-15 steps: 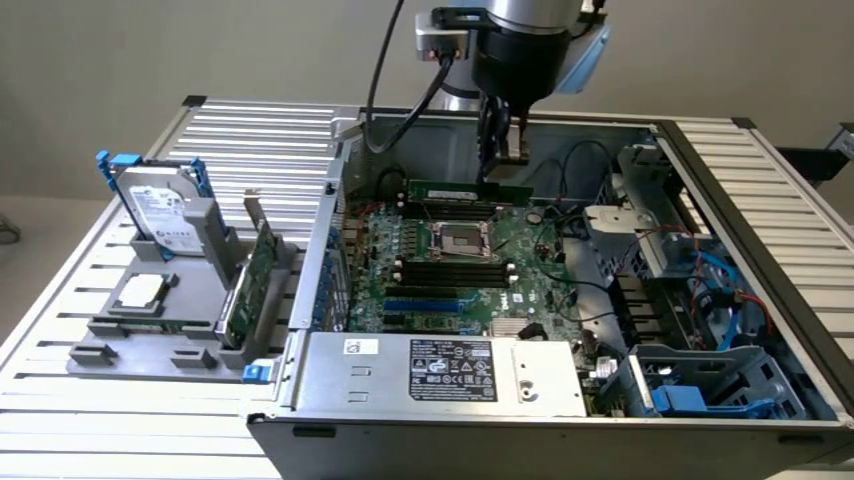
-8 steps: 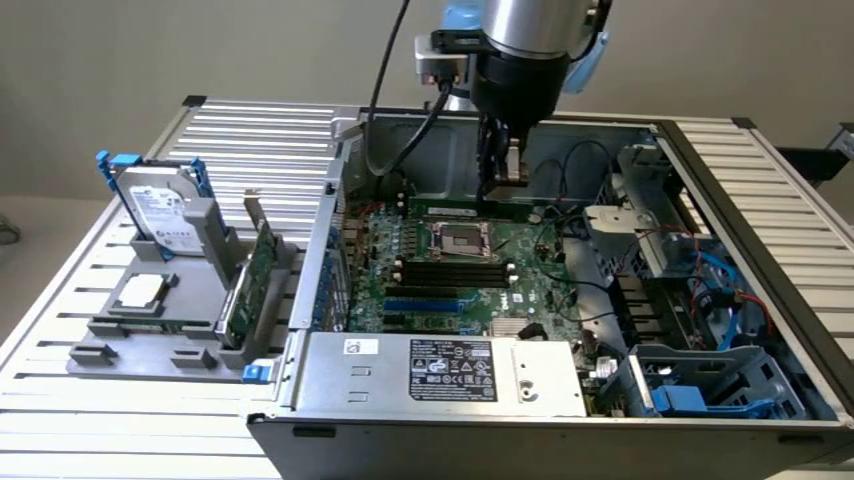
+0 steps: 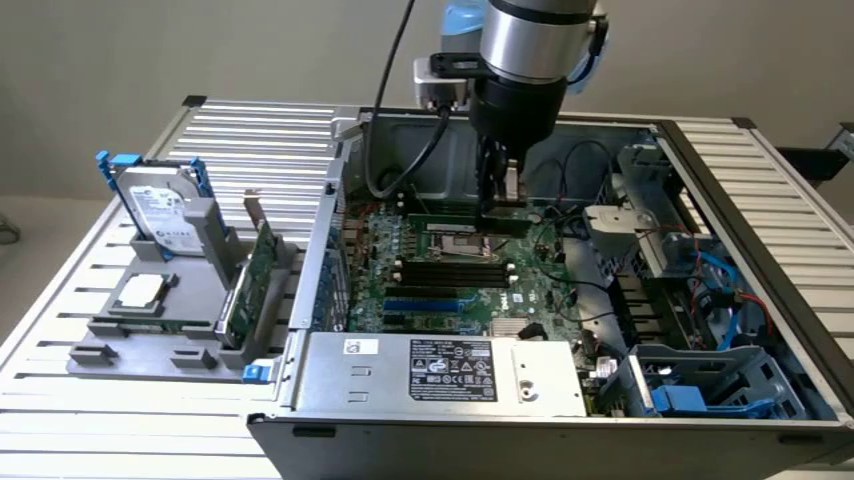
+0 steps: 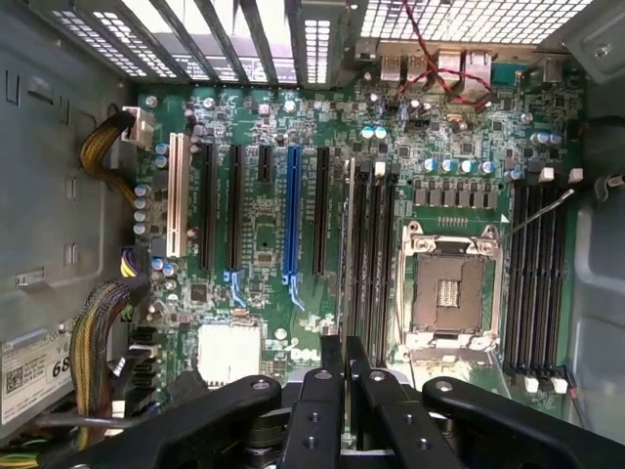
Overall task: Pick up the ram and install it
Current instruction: 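Insert the ram into the slot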
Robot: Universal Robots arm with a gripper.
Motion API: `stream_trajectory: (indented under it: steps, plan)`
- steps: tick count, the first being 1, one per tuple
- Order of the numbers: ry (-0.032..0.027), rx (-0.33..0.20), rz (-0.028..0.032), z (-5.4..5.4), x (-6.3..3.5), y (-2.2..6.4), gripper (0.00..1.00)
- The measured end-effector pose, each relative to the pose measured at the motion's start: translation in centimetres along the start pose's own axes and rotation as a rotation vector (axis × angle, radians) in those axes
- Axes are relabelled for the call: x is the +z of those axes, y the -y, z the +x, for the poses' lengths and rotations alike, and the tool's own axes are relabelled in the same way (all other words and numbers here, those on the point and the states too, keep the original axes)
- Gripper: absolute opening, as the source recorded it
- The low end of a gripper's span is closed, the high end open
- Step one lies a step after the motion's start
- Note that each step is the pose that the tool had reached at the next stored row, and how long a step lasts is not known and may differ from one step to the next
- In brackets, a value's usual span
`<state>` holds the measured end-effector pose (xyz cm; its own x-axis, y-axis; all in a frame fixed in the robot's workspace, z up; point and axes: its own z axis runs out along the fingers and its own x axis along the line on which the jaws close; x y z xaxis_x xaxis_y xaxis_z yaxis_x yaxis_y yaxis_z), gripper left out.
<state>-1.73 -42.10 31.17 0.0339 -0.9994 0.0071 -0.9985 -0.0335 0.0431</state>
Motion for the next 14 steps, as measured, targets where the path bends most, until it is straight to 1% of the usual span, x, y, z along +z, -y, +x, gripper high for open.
stream_trajectory:
  steps: [6,10,14]
  plan:
    - [-0.0006,-0.019,0.0002,0.1,1.1,-0.29,0.13]
    - [-0.001,-0.022,0.0001,0.1,1.83,-0.5,0.13]
    - [-0.001,-0.023,0.0004,0.1,2.56,-0.54,0.13]
